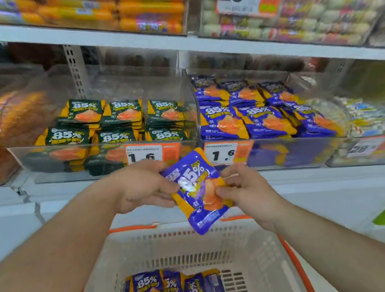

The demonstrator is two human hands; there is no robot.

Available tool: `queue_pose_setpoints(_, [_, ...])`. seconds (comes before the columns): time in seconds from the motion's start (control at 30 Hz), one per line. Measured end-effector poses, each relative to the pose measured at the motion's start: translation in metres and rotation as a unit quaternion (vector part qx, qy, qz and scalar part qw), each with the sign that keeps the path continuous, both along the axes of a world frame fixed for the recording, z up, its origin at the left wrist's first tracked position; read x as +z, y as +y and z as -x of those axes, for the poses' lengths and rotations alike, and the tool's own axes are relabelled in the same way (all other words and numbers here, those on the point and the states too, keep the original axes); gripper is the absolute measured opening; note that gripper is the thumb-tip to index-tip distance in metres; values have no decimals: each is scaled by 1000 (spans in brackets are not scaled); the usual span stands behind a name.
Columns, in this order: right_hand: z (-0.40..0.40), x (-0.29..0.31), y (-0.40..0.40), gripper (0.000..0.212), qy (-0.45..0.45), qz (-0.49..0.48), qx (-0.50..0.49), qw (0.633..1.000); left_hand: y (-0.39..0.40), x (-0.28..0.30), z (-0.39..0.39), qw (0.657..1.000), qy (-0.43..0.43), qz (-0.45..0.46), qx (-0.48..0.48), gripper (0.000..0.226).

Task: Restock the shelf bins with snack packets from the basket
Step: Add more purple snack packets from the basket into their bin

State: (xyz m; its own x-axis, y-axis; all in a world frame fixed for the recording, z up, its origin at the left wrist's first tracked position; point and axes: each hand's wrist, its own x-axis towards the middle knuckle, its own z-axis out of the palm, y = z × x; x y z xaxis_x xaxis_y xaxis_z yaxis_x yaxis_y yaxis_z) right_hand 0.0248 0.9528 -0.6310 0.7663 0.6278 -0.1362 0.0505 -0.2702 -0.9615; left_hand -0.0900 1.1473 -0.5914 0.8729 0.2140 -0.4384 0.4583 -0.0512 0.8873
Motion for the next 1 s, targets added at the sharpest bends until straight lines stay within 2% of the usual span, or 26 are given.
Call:
queue_pose_setpoints(0.1, [13,15,-3,37,-141,-26,-46,989,-14,17,-9,997,-60,14,41,22])
queue_pose_setpoints(0.2, [24,31,-10,55,-347,-4,-30,937,-25,32,-14,991,-116,25,60,17])
queue_pose_setpoints(0.3, [19,38,-9,55,-430,-6,-50,901,-39,50,-20,983,-162,49,69,8])
queue_pose_setpoints(0.4, [9,52,-7,45,-451,-20,-97,887,-52,67,-31,976,-197,54,78,9])
queue_pose_setpoints(0.47, [-2,63,-7,44,-446,-28,-124,886,-53,73,-45,966,-225,30,124,14])
queue_pose_setpoints(0.53, [-17,76,-8,41,-445,-7,-151,883,-45,70,-65,937,-271,-106,195,14])
queue_pose_setpoints(0.6, [-37,88,-8,42,-452,38,-164,876,-33,61,-85,882,-286,-315,202,12])
queue_pose_setpoints(0.63, [-48,94,-6,44,-459,68,-165,870,-28,56,-94,858,-273,-400,174,25])
queue_pose_setpoints(0.7, [-72,105,-1,51,-470,133,-166,857,-19,49,-110,829,-242,-494,105,49])
queue_pose_setpoints(0.8, [-111,117,12,56,-453,206,-163,852,-12,39,-122,826,-205,-524,51,64])
queue_pose_setpoints(0.93, [-162,120,39,69,-407,272,-151,859,-12,30,-122,834,-206,-509,55,67])
queue_pose_setpoints(1.0, [-178,121,54,63,-408,315,-145,844,-12,29,-122,832,-216,-507,59,68])
